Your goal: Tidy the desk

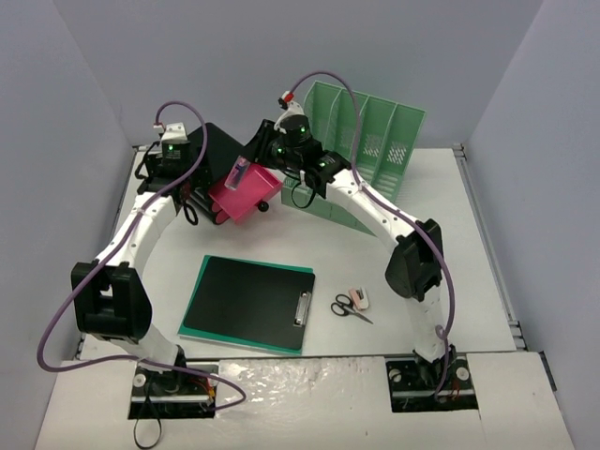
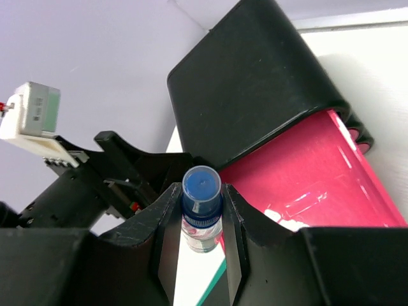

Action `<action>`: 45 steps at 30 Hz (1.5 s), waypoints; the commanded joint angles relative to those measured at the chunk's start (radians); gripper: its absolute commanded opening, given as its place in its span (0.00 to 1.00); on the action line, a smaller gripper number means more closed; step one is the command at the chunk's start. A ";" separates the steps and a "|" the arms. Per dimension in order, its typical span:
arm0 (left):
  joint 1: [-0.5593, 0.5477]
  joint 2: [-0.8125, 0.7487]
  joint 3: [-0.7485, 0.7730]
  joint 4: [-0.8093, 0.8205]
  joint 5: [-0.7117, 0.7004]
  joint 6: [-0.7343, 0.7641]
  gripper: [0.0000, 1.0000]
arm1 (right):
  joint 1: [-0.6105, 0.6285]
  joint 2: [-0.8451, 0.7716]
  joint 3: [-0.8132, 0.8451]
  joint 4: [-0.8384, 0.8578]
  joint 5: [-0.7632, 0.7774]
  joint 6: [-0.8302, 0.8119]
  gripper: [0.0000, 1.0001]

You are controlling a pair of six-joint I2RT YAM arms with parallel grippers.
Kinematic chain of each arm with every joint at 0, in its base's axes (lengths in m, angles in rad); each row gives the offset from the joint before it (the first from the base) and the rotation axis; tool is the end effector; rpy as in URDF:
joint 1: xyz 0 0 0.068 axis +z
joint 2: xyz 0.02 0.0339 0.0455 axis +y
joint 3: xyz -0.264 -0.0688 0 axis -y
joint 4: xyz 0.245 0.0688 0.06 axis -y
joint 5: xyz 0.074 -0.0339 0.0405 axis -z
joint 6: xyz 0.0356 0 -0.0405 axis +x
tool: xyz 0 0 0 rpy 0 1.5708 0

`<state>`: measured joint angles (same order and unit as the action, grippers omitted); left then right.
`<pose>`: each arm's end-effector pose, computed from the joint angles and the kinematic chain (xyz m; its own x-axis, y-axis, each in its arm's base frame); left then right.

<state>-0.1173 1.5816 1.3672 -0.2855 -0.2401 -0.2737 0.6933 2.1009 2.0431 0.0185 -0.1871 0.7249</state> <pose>0.3687 -0.0349 0.3319 -0.4330 -0.2133 -0.8758 -0.2188 0.9674 -0.1275 0.3884 0.3313 0.3827 -0.5338 0.4035 -0.7431 -0.5570 0.4934 0.6680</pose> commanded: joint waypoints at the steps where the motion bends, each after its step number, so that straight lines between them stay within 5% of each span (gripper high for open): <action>1: 0.004 -0.048 0.001 -0.014 -0.014 0.004 0.97 | 0.008 0.019 -0.011 0.168 -0.064 0.060 0.00; 25: 0.004 -0.035 0.012 -0.013 -0.022 0.018 0.97 | 0.008 0.030 -0.142 0.155 0.007 0.035 0.02; 37: 0.004 -0.035 0.018 -0.017 -0.025 0.019 0.97 | 0.009 0.039 -0.135 0.110 0.009 0.016 0.49; 45: 0.004 -0.041 0.015 -0.018 -0.028 0.020 0.97 | 0.017 0.034 -0.126 0.074 0.031 -0.011 0.71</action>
<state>-0.1173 1.5764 1.3624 -0.2890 -0.2551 -0.2715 0.7020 2.1582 1.8866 0.0731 -0.1766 0.7382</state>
